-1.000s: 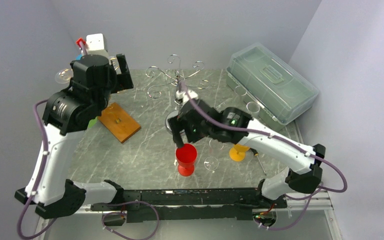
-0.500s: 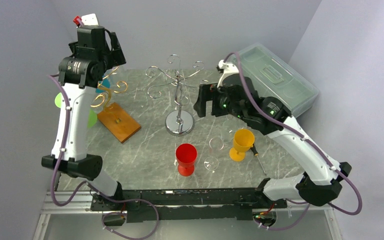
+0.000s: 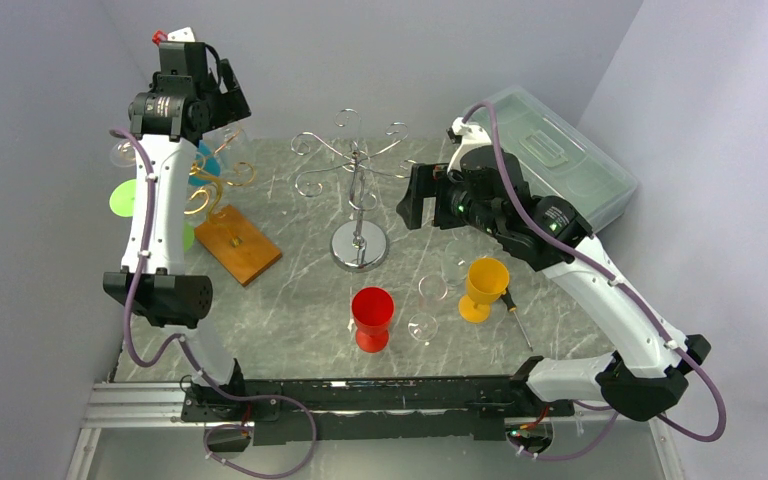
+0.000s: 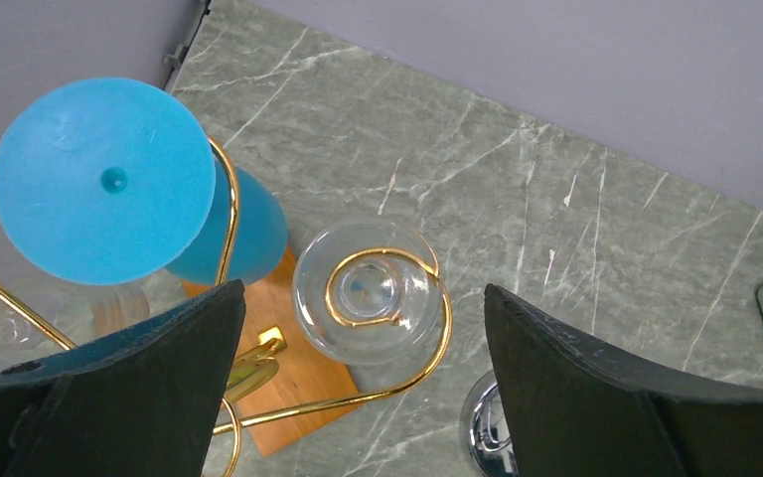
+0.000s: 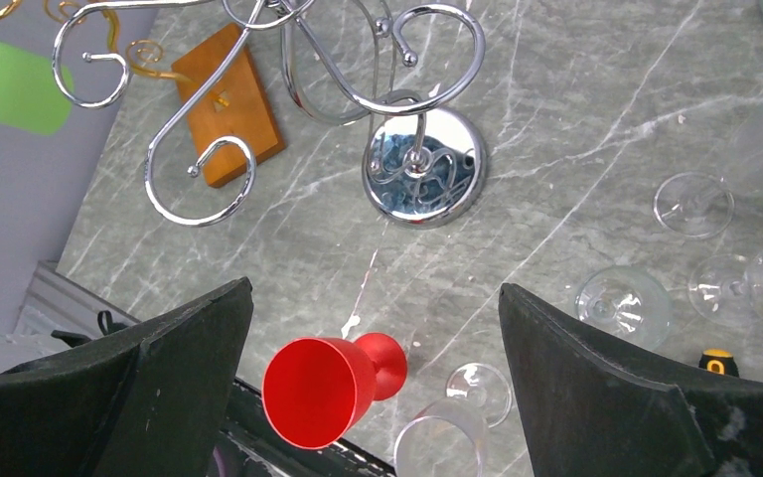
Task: Take the wine glass off the wine glass rack
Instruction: Pick up the wine glass from the wine rack.
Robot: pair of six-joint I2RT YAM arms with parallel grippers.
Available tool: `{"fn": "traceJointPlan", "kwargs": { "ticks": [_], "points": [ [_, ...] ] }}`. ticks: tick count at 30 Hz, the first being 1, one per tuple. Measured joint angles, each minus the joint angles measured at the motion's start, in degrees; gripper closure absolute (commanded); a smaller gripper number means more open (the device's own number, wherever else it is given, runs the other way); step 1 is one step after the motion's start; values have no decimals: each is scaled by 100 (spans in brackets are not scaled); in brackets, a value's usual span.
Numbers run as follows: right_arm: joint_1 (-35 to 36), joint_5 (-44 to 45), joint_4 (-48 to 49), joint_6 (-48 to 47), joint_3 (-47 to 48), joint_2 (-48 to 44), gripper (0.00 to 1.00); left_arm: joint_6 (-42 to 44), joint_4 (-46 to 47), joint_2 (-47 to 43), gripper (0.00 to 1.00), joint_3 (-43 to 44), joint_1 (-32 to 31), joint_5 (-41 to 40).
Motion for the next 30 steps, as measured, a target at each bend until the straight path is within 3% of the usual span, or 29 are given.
{"fn": "traceJointPlan", "kwargs": {
  "ticks": [19, 30],
  "points": [
    [-26, -133, 81, -2, -37, 0, 3, -201, 13, 326, 21, 160, 118, 240],
    [-70, -149, 127, -2, -131, -11, 3, -297, 52, 326, 23, 101, 118, 297]
  ]
}}
